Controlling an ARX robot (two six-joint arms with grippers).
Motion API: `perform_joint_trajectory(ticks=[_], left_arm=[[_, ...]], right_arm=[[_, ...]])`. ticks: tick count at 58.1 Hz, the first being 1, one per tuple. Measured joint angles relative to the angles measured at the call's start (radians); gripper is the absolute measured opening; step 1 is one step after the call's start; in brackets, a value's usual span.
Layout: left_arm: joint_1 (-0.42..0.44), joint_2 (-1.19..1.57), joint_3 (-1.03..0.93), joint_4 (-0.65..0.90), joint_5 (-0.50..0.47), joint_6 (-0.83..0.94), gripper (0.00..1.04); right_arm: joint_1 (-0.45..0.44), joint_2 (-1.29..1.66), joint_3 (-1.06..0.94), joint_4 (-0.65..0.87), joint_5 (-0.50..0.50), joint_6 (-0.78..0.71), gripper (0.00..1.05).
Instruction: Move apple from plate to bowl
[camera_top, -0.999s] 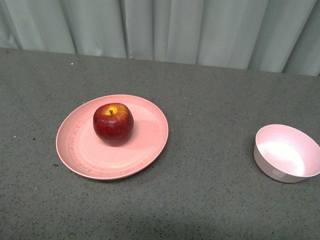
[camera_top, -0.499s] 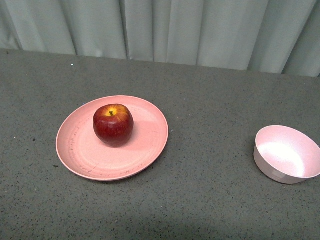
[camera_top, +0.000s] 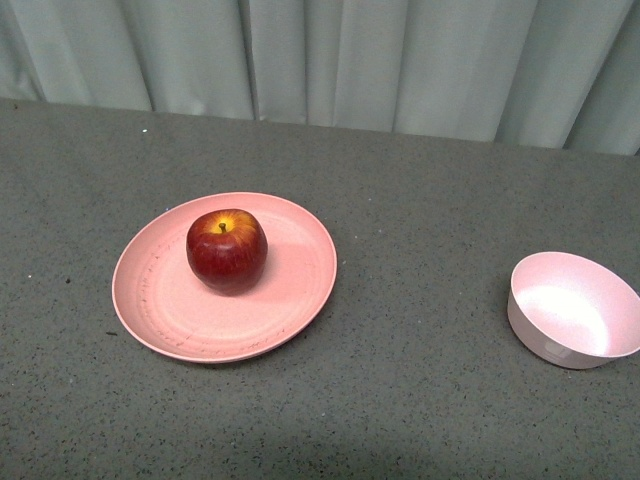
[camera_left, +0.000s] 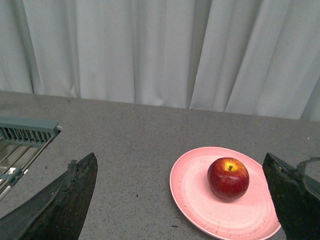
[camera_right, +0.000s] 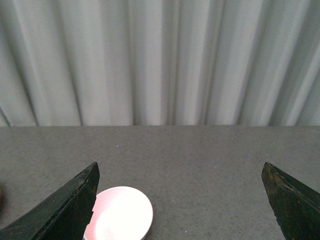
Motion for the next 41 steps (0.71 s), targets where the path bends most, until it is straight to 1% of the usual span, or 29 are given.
perform_joint_trajectory(ticks=[6,9,14,19,24,33,41], left_arm=[[0.000,0.000,0.000,0.000,0.000,0.000,0.98],[0.000,0.000,0.000,0.000,0.001,0.000,0.98],[0.000,0.000,0.000,0.000,0.001,0.000,0.98],[0.000,0.000,0.000,0.000,0.001,0.000,0.98],[0.000,0.000,0.000,0.000,0.001,0.000,0.98],[0.000,0.000,0.000,0.000,0.001,0.000,0.98],[0.000,0.000,0.000,0.000,0.001,0.000,0.98]], right_arm=[[0.007,0.299,0.034,0.201,-0.050,-0.005,0.95],[0.013,0.531,0.092,0.332,-0.113,-0.008,0.95],[0.024,0.787,0.177,0.439,-0.163,-0.014,0.95],[0.043,1.015,0.266,0.444,-0.211,-0.024,0.95],[0.075,1.258,0.360,0.442,-0.224,-0.063,0.95],[0.111,1.506,0.502,0.349,-0.237,-0.116,0.95],[0.139,1.693,0.650,0.232,-0.233,-0.157,0.95]])
